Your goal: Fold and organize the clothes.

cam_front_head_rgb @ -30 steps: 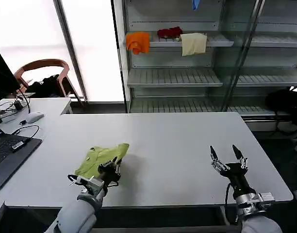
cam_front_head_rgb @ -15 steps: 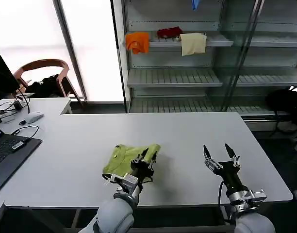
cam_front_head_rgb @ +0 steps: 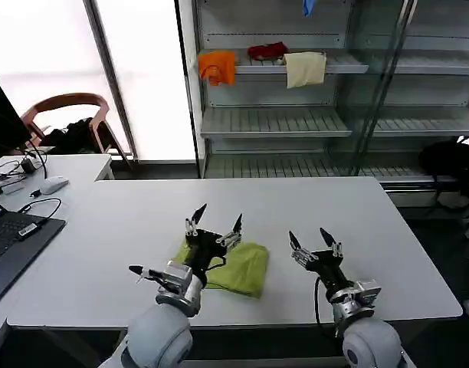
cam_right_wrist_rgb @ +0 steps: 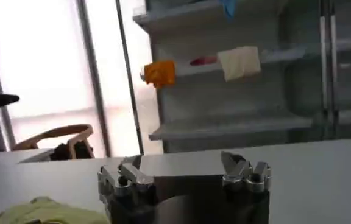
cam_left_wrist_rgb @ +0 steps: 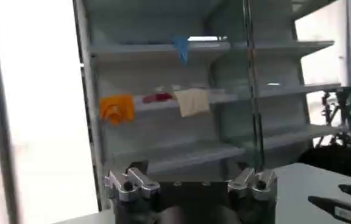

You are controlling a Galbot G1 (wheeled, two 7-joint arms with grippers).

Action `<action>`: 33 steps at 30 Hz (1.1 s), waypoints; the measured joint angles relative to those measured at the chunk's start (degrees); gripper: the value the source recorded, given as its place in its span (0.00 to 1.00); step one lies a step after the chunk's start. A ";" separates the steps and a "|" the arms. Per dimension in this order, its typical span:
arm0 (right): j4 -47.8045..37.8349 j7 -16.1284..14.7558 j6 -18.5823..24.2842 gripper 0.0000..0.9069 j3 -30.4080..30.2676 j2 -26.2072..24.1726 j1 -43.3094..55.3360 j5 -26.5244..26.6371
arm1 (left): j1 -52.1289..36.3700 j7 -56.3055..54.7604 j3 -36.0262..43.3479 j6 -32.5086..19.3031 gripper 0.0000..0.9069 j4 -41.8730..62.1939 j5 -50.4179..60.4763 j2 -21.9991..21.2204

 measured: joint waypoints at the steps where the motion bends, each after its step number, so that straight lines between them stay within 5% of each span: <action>1: -0.35 0.28 -0.99 1.00 -0.82 0.42 0.44 0.49 | 1.01 0.43 -1.13 0.02 1.00 -0.71 -0.11 0.66; 16: -2.87 9.92 -9.43 0.98 -9.63 6.15 3.04 5.33 | 15.29 3.58 -12.55 -0.19 1.00 -7.55 0.84 3.76; 17: -3.13 10.23 -9.66 0.87 -10.01 6.46 3.23 5.46 | 15.72 3.68 -12.99 -0.25 1.00 -7.64 0.88 3.83; 22: -4.57 11.40 -10.60 0.67 -11.59 7.84 4.16 5.62 | 17.75 3.92 -14.56 -0.69 1.00 -7.87 1.07 4.11; 23: -4.85 11.56 -10.74 0.40 -11.80 8.06 4.34 5.62 | 18.08 3.96 -14.77 -0.84 1.00 -7.95 1.13 4.11; 25: -5.42 11.83 -10.93 0.08 -12.36 8.55 4.69 5.57 | 18.79 4.07 -15.13 -1.17 1.00 -8.11 1.39 4.12; 26: -5.58 11.90 -10.95 0.00 -12.63 8.73 4.75 5.56 | 19.11 4.11 -15.27 -1.30 1.00 -8.22 1.53 4.08; 33: -6.25 12.16 -10.88 0.00 -13.60 9.18 5.30 5.54 | 20.29 4.29 -15.67 -1.72 1.00 -8.51 2.15 3.63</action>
